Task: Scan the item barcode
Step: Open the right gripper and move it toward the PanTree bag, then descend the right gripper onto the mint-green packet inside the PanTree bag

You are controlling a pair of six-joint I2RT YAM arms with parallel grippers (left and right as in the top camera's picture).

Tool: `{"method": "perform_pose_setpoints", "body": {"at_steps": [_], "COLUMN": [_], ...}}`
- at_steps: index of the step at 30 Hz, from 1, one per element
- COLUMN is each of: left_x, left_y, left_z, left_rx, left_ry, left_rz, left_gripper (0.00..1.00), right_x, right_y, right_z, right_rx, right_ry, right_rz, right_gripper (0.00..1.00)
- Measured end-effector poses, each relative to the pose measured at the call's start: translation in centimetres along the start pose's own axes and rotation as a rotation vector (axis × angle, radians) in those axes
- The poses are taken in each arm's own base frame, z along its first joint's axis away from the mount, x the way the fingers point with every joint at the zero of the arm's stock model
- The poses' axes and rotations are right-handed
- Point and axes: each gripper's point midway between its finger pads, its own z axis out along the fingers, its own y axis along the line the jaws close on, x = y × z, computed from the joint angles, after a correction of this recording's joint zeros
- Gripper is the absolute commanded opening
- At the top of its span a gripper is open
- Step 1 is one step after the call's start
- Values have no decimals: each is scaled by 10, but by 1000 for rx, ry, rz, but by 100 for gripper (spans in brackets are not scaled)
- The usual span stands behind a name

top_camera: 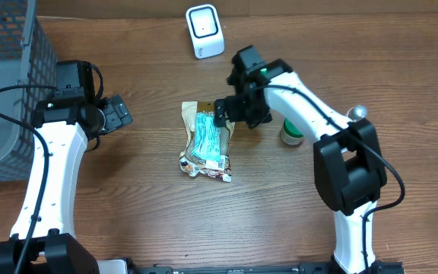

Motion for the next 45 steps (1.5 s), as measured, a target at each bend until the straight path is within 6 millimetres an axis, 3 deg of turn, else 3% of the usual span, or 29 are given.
{"method": "perform_pose_setpoints", "body": {"at_steps": [7, 11, 33, 40, 45], "left_x": [0, 0, 0, 0, 0], "left_y": [0, 0, 0, 0, 0], "left_z": [0, 0, 0, 0, 0], "left_rx": [0, 0, 0, 0, 0], "left_ry": [0, 0, 0, 0, 0], "left_rz": [0, 0, 0, 0, 0], "left_gripper": [100, 100, 100, 100, 100], "right_x": [8, 10, 10, 18, 14], "right_y": [38, 49, 40, 34, 47], "right_z": [10, 13, 15, 42, 45], "right_rx": [-19, -12, 60, 28, -70], "right_ry": [-6, -15, -33, -38, -91], "right_rz": [-83, -101, 43, 90, 71], "right_gripper": [100, 100, 100, 100, 100]}}
